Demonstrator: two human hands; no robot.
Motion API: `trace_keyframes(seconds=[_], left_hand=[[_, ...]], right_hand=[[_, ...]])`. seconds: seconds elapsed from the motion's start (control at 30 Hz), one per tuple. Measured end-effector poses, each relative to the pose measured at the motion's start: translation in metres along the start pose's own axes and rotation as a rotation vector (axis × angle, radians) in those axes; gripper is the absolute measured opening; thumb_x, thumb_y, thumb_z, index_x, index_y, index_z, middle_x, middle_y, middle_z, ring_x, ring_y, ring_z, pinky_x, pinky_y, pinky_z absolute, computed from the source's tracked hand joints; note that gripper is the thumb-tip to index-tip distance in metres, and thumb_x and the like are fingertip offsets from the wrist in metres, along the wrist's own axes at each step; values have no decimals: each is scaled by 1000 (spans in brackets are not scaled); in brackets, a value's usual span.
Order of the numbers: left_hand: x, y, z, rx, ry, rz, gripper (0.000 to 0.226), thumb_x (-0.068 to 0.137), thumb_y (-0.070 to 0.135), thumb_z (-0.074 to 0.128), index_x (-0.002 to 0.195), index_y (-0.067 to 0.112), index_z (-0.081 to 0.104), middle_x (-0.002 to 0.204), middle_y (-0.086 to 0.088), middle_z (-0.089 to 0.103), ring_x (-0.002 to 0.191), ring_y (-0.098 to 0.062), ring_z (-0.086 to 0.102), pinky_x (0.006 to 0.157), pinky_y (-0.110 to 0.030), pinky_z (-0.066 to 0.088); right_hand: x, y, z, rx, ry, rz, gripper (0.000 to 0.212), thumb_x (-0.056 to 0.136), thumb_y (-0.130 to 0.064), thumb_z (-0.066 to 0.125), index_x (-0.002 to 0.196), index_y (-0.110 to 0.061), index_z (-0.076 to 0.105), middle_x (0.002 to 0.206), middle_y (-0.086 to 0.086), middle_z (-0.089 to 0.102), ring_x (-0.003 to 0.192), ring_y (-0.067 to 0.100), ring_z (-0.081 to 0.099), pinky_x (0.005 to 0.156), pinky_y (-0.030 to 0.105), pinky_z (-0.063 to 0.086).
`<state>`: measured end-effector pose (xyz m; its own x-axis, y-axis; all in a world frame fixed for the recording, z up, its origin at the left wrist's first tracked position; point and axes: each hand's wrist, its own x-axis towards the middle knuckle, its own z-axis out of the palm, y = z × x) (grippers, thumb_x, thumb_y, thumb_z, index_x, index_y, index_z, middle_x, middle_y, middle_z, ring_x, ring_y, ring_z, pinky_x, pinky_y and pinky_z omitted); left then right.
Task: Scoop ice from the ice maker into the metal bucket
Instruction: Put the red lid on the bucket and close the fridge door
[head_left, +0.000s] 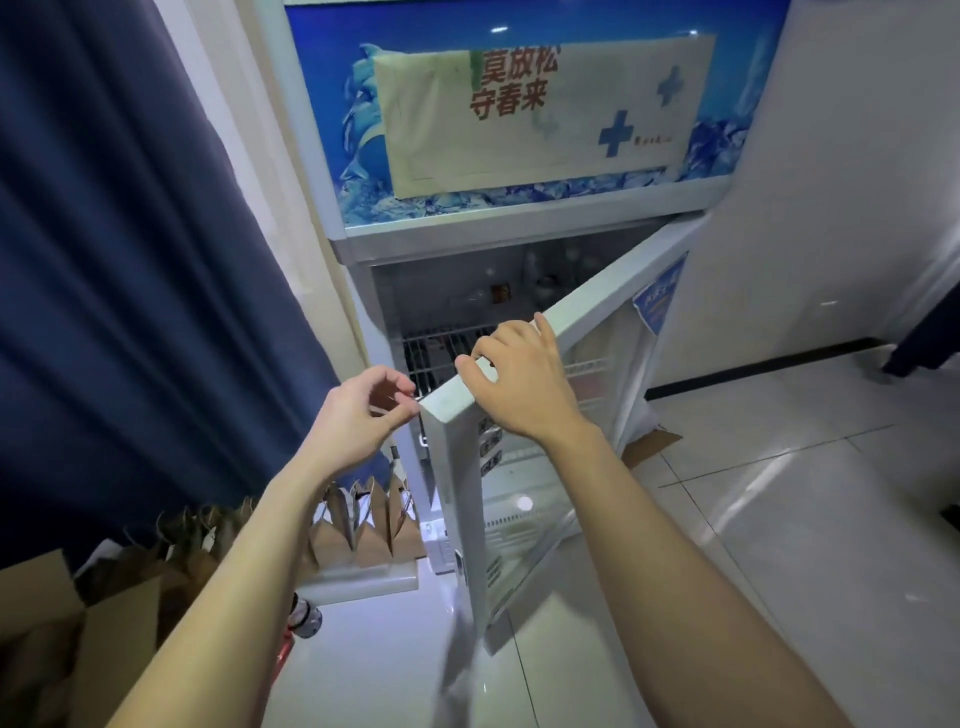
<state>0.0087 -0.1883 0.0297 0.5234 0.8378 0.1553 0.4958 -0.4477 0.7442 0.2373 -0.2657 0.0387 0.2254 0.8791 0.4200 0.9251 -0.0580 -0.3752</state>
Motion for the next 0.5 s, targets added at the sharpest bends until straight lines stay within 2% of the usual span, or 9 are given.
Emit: trace_keyframes(seconds=[0.13, 0.2, 0.27, 0.4, 0.5], left_hand=[[-18, 30, 27, 16, 7, 10, 8, 100, 28, 76, 104, 32, 71, 95, 12, 78, 92, -11, 75, 95, -44, 60], [-31, 51, 46, 36, -7, 16, 7, 101, 28, 76, 105, 30, 71, 96, 10, 78, 92, -13, 75, 94, -44, 60], [-44, 74, 64, 53, -37, 37, 7, 101, 29, 75, 107, 30, 70, 98, 10, 78, 92, -13, 74, 92, -40, 60], [-62, 115, 95, 66, -72, 90, 8, 101, 28, 75, 109, 27, 71, 99, 10, 77, 93, -11, 72, 89, -33, 58], [-73, 147, 120, 59, -95, 128, 10, 101, 29, 75, 111, 27, 71, 99, 11, 76, 91, -9, 71, 85, -32, 58]], right_hand=[[-35, 17, -27, 53, -30, 19, 38, 95, -50, 46, 83, -24, 71, 105, -8, 68, 138, 18, 46, 131, 53, 7], [-57, 34, -50, 79, -93, 47, 33, 96, -46, 46, 87, -26, 71, 120, -6, 67, 151, 18, 35, 132, 51, -3], [-80, 54, -74, 104, -146, 87, 35, 97, -43, 44, 93, -25, 74, 138, -4, 61, 158, 18, 23, 131, 53, -4], [-120, 97, -120, 207, -255, 182, 29, 102, -36, 45, 90, -28, 70, 173, -4, 28, 162, 13, 2, 132, 49, 5], [-152, 125, -161, 275, -302, 270, 26, 105, -28, 46, 92, -34, 67, 178, -7, 6, 162, 8, -8, 132, 46, 7]])
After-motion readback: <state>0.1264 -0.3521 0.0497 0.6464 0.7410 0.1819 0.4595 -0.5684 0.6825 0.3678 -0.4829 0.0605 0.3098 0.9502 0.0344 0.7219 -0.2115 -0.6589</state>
